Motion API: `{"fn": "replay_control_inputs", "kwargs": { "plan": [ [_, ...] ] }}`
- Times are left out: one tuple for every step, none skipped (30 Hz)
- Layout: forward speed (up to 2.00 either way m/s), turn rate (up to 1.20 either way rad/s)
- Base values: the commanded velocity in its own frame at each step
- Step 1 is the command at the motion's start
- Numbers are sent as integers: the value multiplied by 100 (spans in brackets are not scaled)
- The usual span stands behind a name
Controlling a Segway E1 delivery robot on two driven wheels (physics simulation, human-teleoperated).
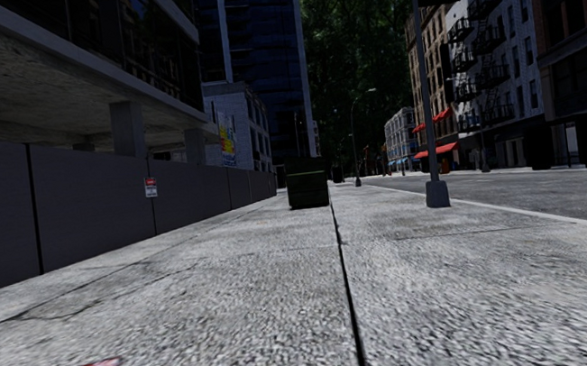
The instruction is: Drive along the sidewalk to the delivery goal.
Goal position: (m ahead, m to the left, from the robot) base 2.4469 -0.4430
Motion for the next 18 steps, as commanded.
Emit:
{"fn": "replay_control_inputs", "kwargs": {
  "plan": [
    [139,6],
    [139,6],
    [139,5],
    [139,2],
    [139,2],
    [139,2],
    [139,2],
    [139,2],
    [139,1],
    [139,1],
    [139,1],
    [139,1],
    [139,1],
    [139,1],
    [139,1],
    [139,1],
    [139,1],
    [139,1]
  ]
}}
